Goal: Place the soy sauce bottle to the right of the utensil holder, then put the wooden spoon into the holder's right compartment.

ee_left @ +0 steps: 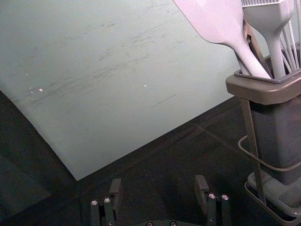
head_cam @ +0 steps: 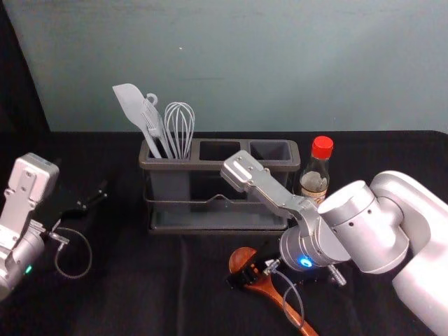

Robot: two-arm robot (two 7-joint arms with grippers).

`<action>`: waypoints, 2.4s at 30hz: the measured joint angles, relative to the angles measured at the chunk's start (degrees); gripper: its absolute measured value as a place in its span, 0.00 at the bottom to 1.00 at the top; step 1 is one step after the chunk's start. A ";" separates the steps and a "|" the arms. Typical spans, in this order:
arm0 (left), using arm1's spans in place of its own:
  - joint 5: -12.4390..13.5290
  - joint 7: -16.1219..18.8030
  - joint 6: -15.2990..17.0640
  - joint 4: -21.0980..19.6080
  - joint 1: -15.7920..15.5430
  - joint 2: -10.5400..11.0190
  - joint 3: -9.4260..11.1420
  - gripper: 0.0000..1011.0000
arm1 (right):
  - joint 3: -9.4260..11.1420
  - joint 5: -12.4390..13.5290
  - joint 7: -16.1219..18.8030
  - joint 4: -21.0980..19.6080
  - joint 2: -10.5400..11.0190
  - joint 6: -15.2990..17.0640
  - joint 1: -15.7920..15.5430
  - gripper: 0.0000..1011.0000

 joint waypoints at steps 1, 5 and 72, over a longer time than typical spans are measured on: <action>0.00 0.00 0.00 0.00 0.00 0.00 0.00 1.00 | 0.01 0.01 0.00 0.00 0.00 0.00 0.00 0.85; 0.00 0.00 0.00 0.00 0.00 0.00 0.00 1.00 | 0.04 0.05 0.00 -0.01 -0.01 0.01 -0.02 0.83; 0.00 0.00 0.00 0.00 0.00 0.00 0.00 1.00 | 7.47 -9.76 -5.45 -19.77 3.03 -15.03 -10.95 0.83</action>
